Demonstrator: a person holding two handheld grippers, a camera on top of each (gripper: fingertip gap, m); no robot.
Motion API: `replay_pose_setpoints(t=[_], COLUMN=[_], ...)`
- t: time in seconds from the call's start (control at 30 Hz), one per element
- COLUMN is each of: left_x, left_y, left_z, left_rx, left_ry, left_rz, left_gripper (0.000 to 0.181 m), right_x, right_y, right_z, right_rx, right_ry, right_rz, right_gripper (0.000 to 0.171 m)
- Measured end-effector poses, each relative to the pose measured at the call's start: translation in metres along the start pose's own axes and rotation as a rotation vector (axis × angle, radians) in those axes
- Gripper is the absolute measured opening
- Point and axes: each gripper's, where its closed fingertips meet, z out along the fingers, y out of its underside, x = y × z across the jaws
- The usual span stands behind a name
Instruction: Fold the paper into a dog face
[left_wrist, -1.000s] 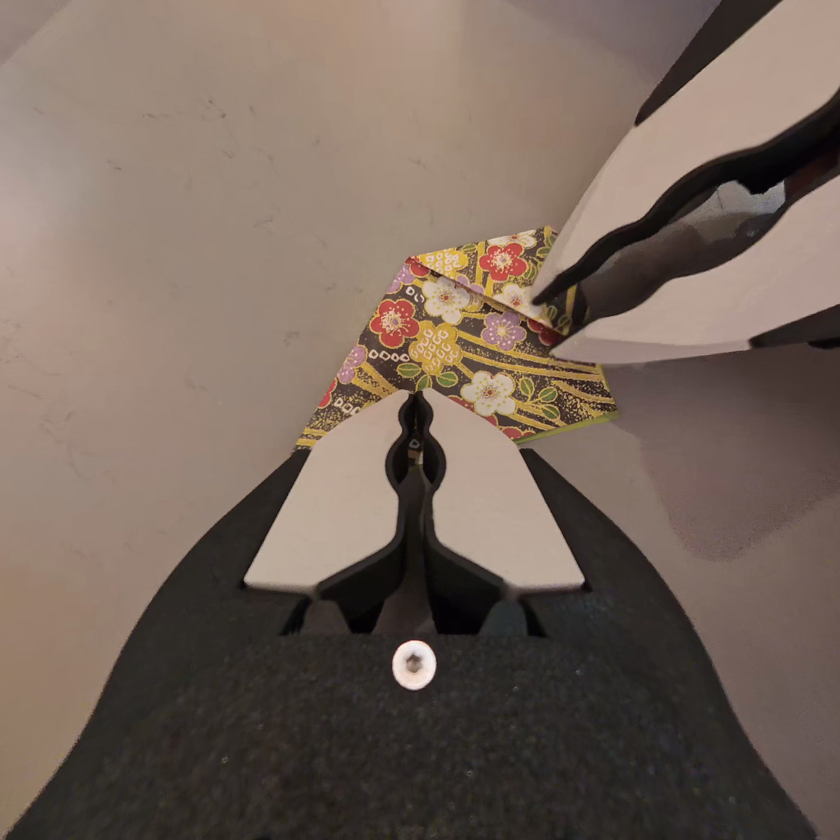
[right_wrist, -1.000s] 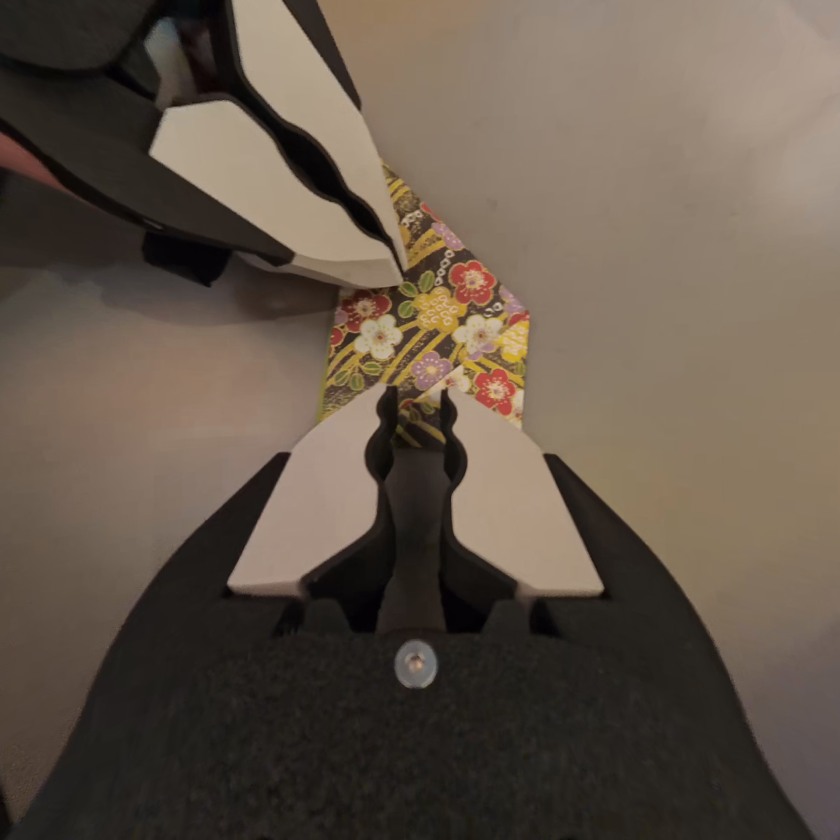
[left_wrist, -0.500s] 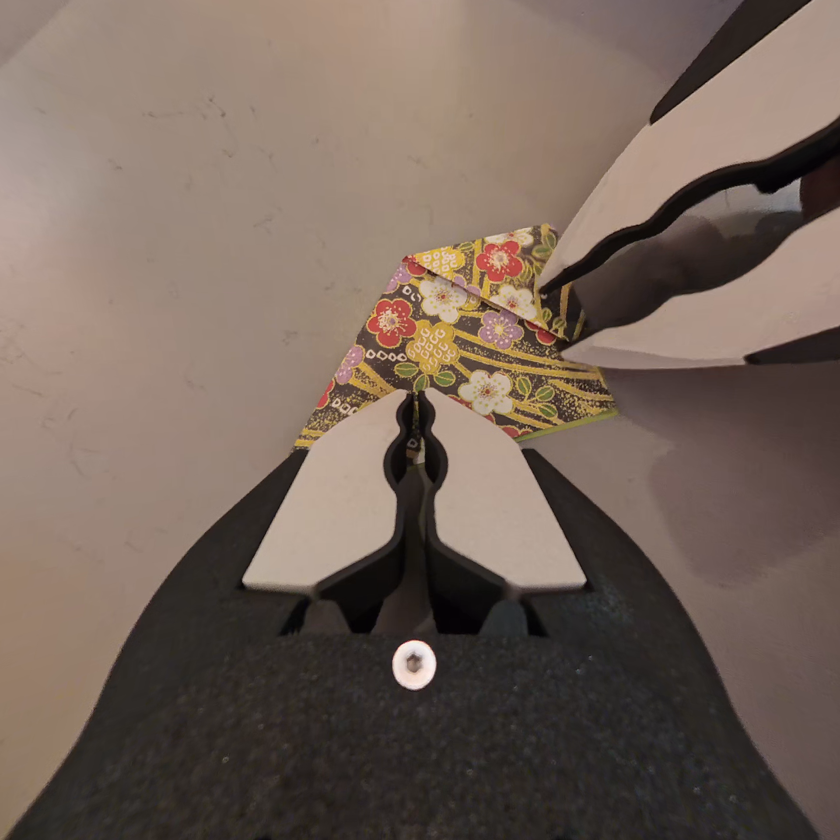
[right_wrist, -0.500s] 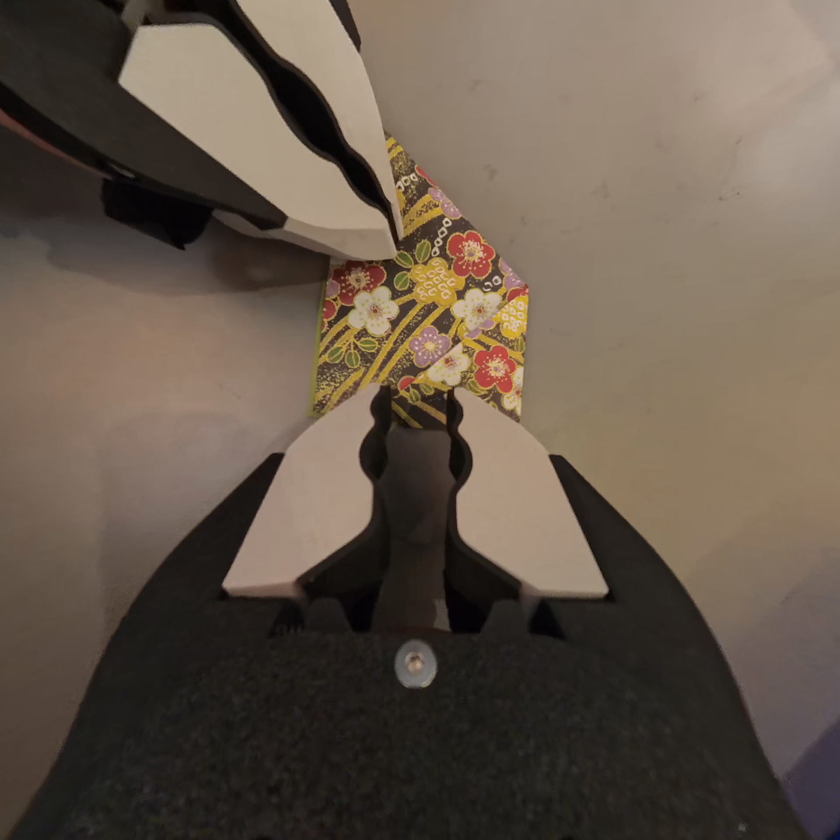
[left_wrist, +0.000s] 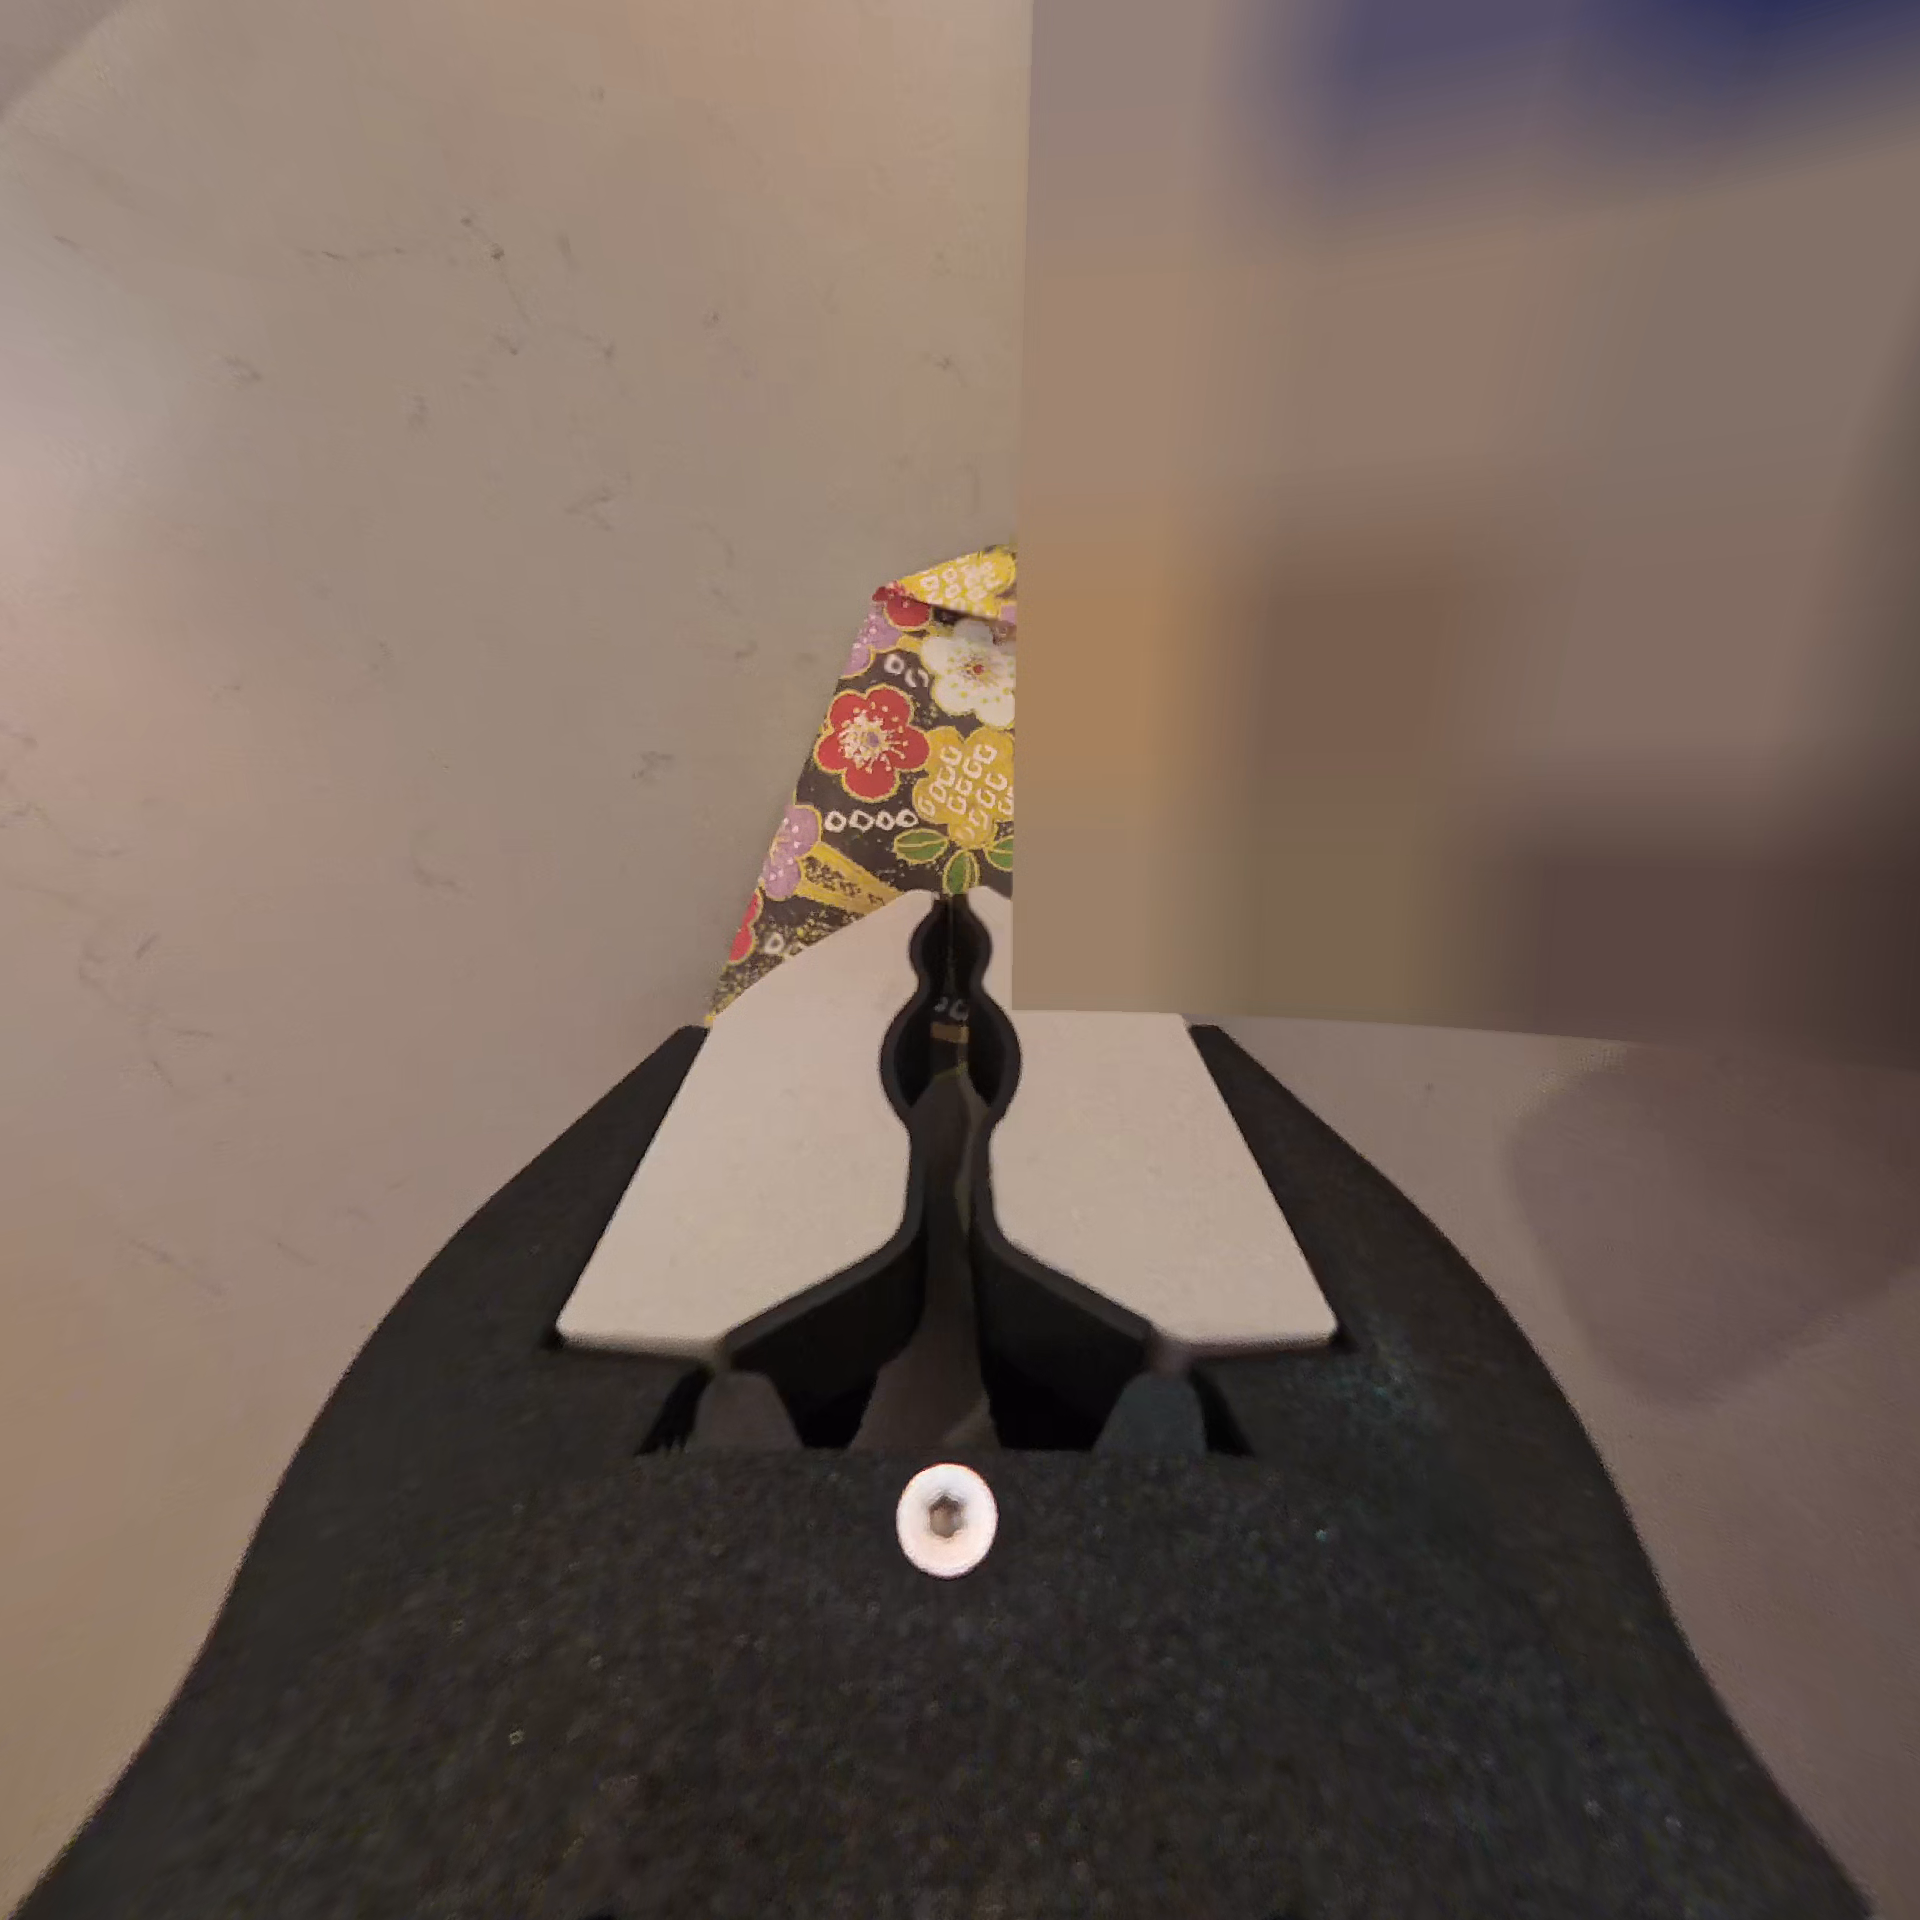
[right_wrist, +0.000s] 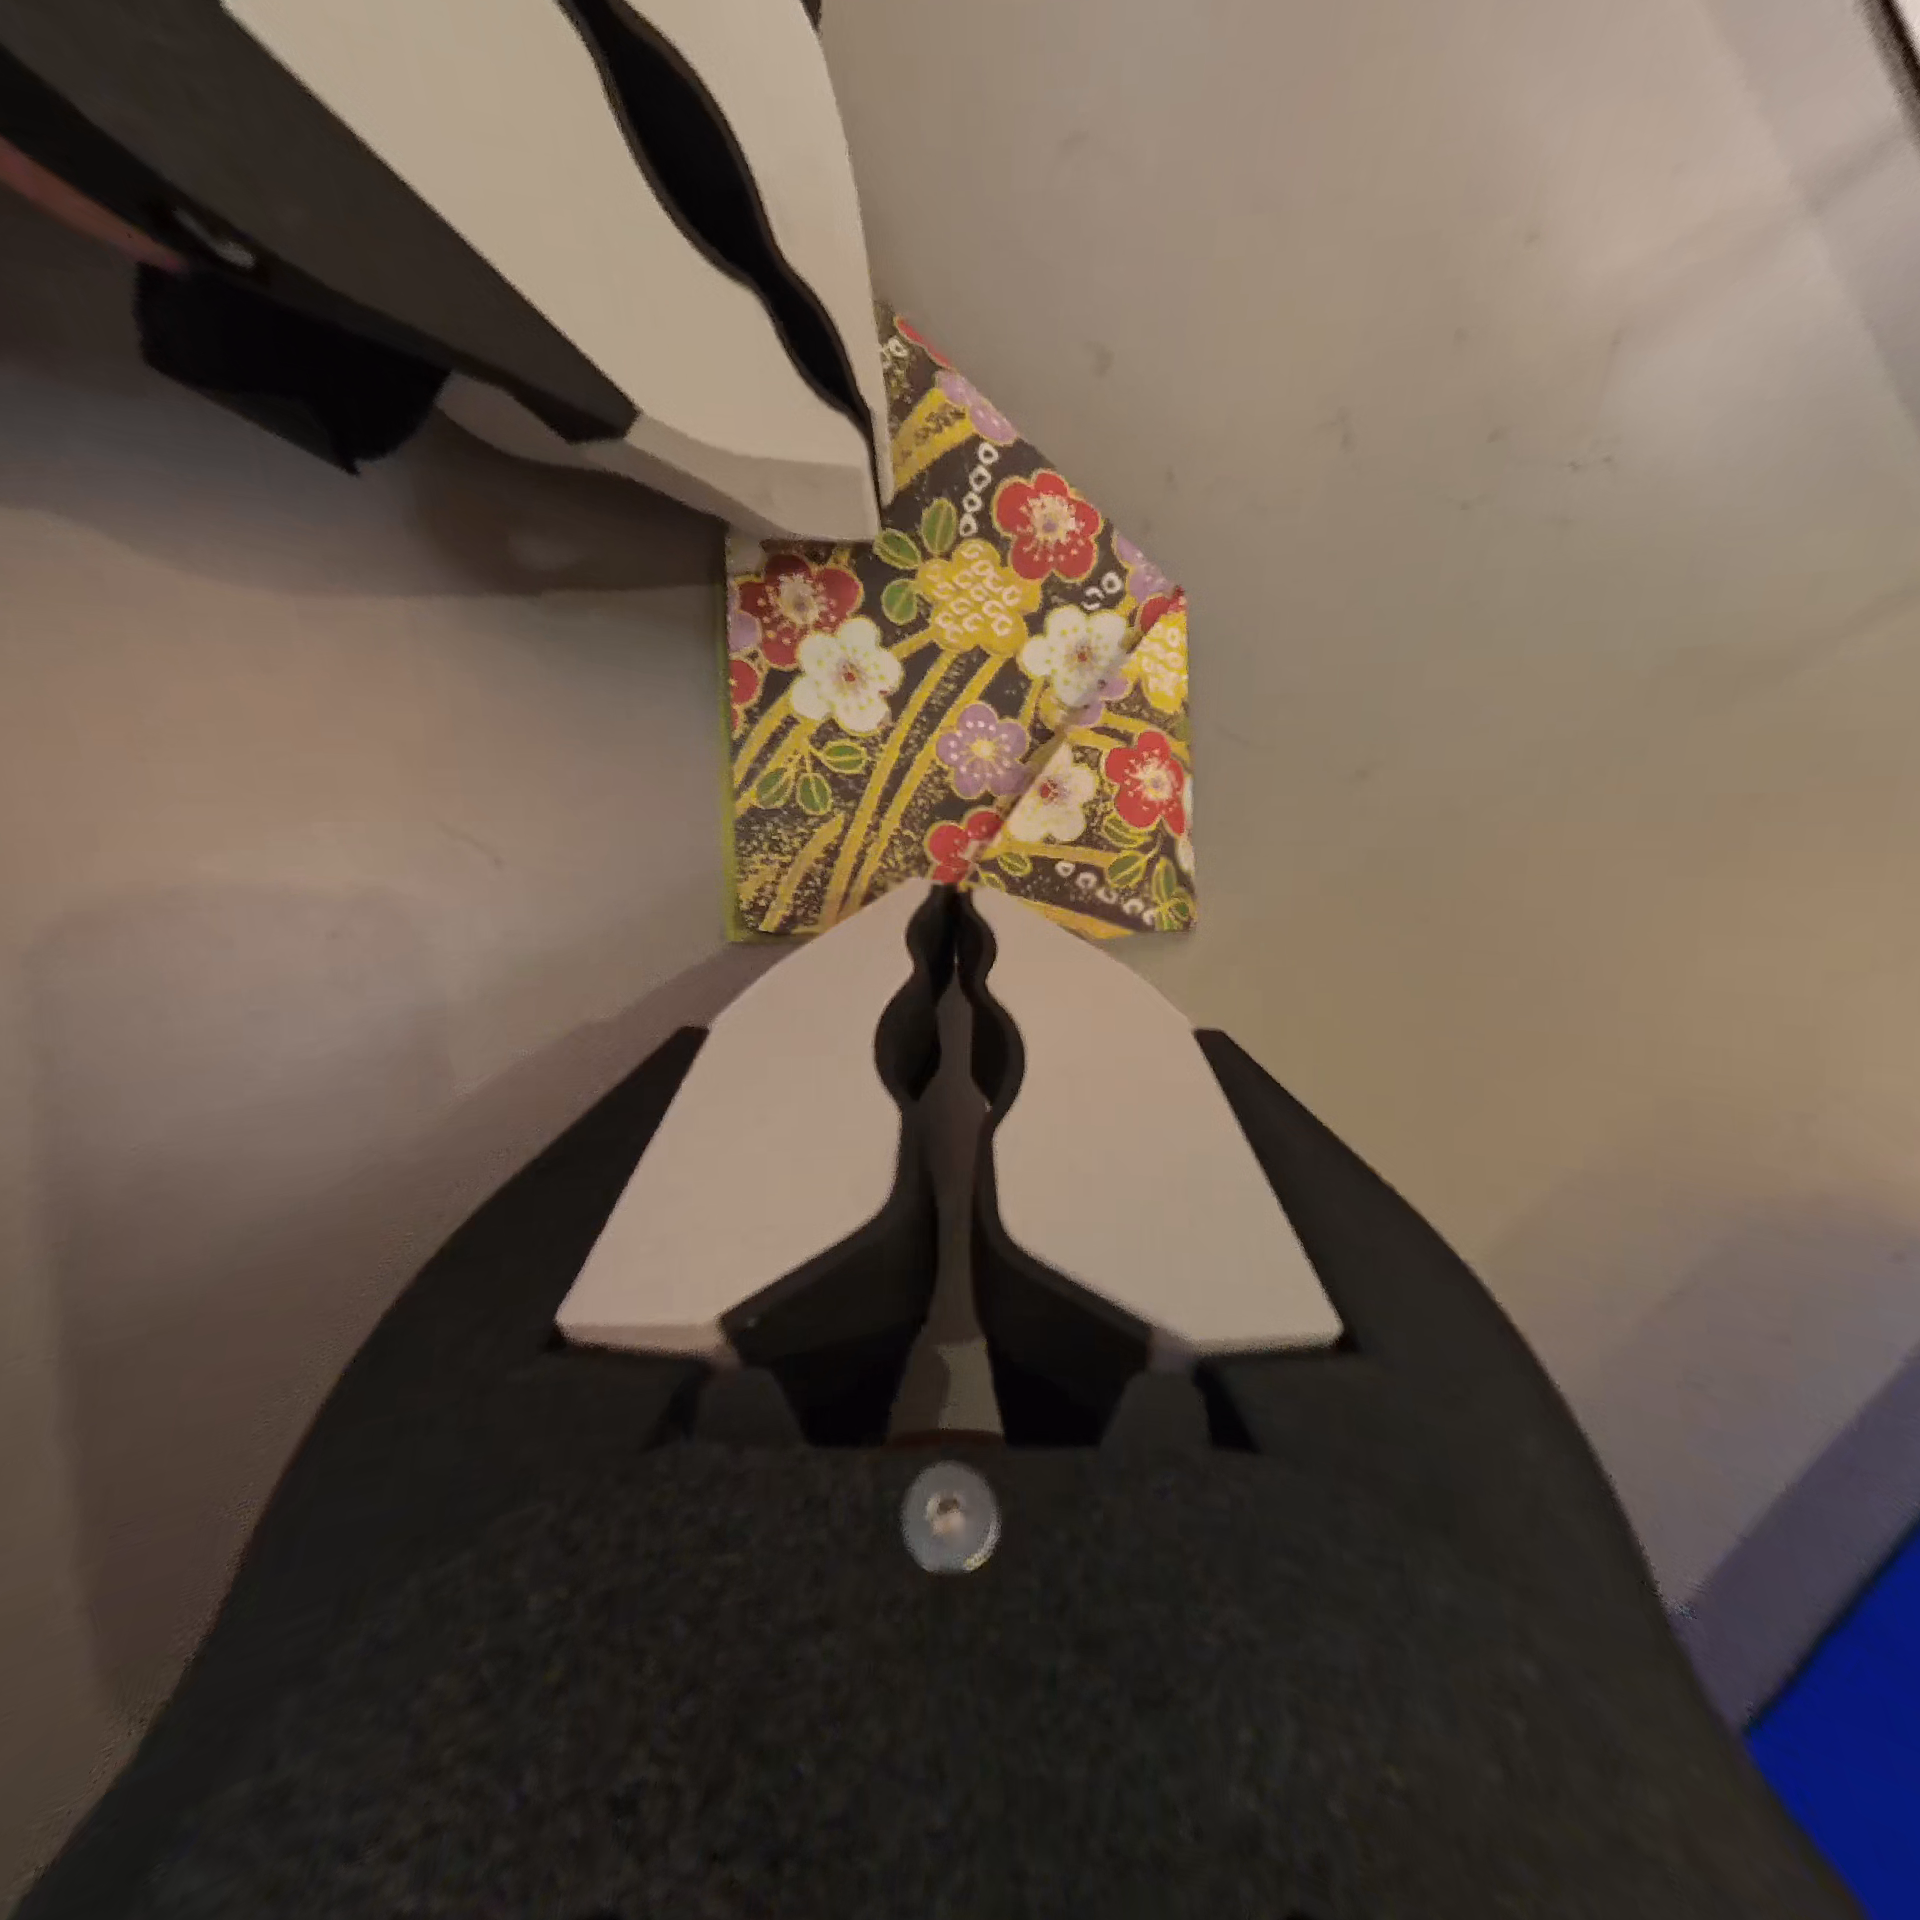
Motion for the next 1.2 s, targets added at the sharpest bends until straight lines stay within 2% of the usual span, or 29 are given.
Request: replay_pose_setpoints(t=[0.17, 0.53, 0.8, 0.97, 1.1, 1.2], left_x=[0.0, 0.005, 0.013, 0.006, 0.005, -0.001], left_y=[0.0, -0.003, -0.054, -0.037, -0.031, -0.024], left_z=[0.0, 0.002, 0.004, 0.029, 0.024, 0.01], left_rx=[0.0, -0.028, 0.003, -0.15, -0.118, -0.07], left_ry=[0.006, 0.016, 0.07, 0.056, 0.077, 0.049], left_rz=[0.0, 0.015, 0.082, 0.195, 0.139, 0.104], left_gripper=[0.0, 0.0, 0.001, 0.001, 0.005, 0.008], right_x=[0.009, 0.011, 0.013, 0.013, 0.011, 0.004], right_y=[0.01, 0.016, 0.016, 0.015, 0.014, 0.01], right_z=[-0.003, -0.007, -0.006, -0.005, -0.006, -0.01], right_rx=[-0.045, -0.044, -0.06, -0.042, -0.019, 0.025], right_ry=[0.039, -0.017, -0.028, -0.062, -0.115, -0.196], right_rz=[-0.067, -0.072, -0.063, -0.019, 0.042, 0.119], right_gripper=[0.0, 0.0, 0.0, 0.0, 0.0, 0.011])
